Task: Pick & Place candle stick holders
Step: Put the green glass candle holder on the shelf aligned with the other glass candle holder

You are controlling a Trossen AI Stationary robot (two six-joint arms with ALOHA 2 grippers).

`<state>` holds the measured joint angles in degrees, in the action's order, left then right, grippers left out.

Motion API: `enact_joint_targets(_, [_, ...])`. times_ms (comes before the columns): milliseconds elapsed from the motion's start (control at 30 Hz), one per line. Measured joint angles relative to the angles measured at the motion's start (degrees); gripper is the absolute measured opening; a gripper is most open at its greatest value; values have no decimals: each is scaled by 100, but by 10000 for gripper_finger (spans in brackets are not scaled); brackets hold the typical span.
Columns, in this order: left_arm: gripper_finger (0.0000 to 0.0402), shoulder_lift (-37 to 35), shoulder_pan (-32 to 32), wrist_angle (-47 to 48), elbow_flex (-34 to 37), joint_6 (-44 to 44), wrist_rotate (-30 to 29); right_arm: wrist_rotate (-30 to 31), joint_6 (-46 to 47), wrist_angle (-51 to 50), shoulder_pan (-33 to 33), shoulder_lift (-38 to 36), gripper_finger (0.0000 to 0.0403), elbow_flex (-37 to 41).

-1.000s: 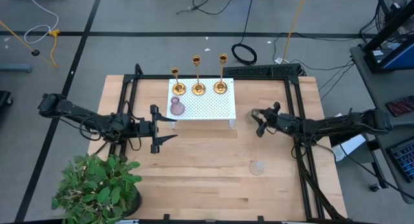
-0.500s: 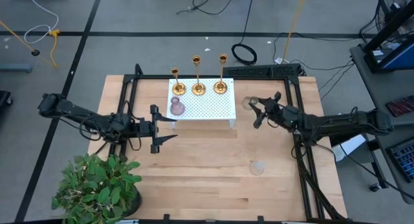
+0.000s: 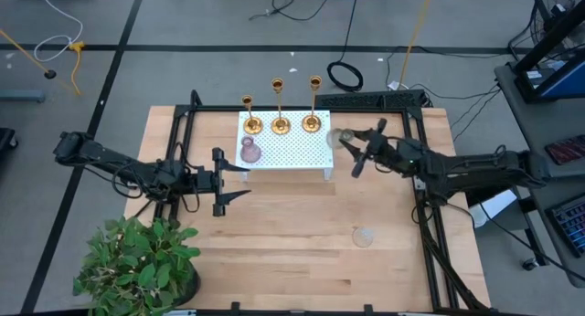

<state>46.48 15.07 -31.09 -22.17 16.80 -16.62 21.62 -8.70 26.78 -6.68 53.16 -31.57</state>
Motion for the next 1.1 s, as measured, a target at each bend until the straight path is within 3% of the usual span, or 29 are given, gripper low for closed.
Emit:
enact_joint_targets(133, [266,0,2,0,0,-1,0,-401,-16,-4,2,644,139,-496])
enact_joint_targets(500, [266,0,2,0,0,-4,1,-398,331,-2,-7,2349,144,-1485])
enact_joint_targets(1100, [266,0,0,0,0,-9,2,-717,847,240,-75,3468,148,-2146])
